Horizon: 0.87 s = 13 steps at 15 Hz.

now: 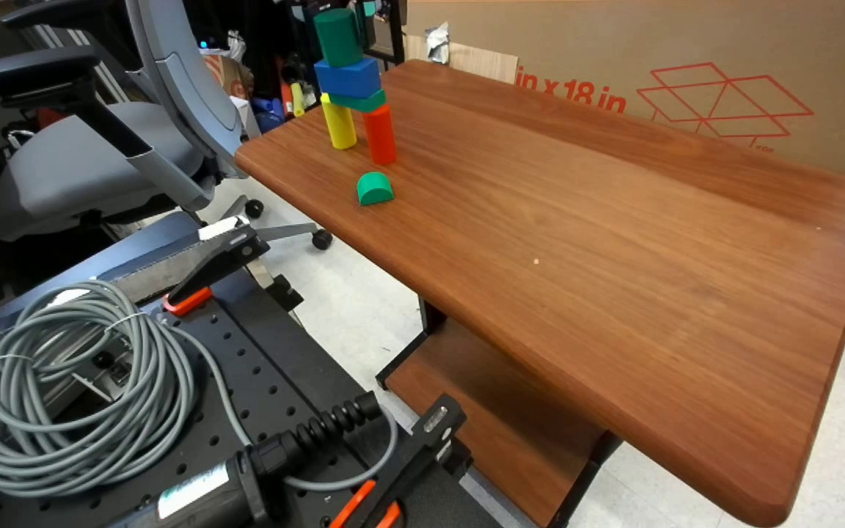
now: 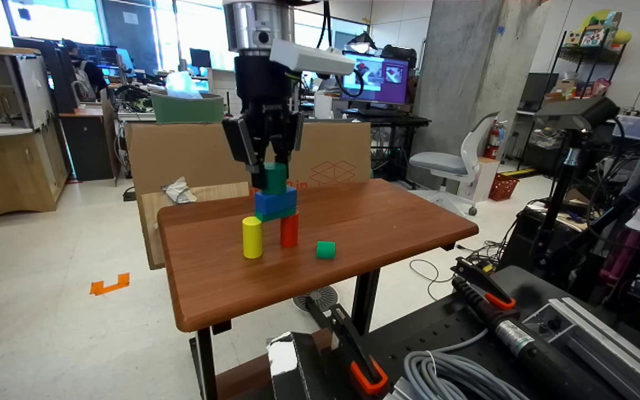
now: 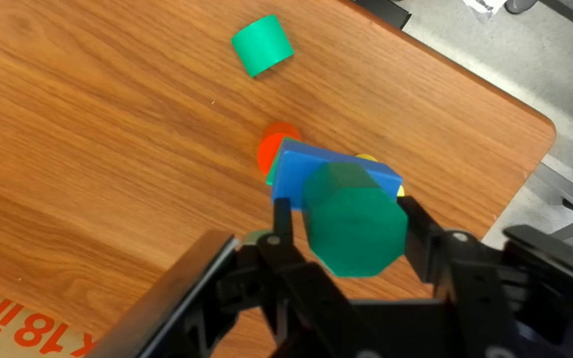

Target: Put the right green block on the blue block

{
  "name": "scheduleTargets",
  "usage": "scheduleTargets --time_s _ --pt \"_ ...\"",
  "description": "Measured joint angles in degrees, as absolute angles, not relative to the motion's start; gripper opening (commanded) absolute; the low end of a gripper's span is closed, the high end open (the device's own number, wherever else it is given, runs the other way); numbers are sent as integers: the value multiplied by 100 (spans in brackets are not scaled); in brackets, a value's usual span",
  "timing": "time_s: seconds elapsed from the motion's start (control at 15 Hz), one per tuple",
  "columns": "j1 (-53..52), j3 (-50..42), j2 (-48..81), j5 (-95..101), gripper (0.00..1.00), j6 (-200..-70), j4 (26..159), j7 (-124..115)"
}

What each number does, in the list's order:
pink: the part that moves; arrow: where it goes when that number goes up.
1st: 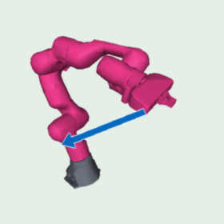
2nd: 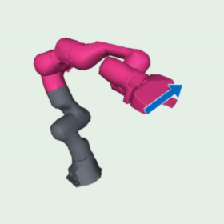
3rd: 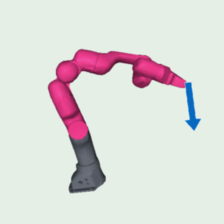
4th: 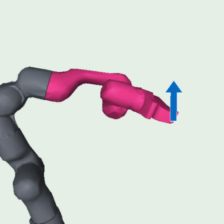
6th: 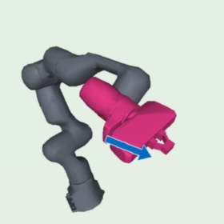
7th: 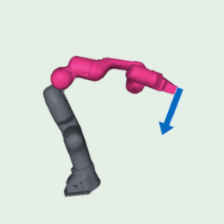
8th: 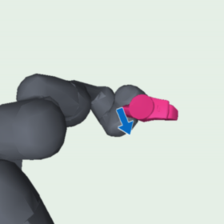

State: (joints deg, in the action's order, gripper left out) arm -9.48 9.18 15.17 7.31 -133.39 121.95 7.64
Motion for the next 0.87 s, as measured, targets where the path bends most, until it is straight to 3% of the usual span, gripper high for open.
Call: scheduleTargets --time_s 0.13,0.87 --pt "-946 918 1513 729 100 -13278 12163 763" --pt "-794 848 -25 282 100 -13192 13318 1062"
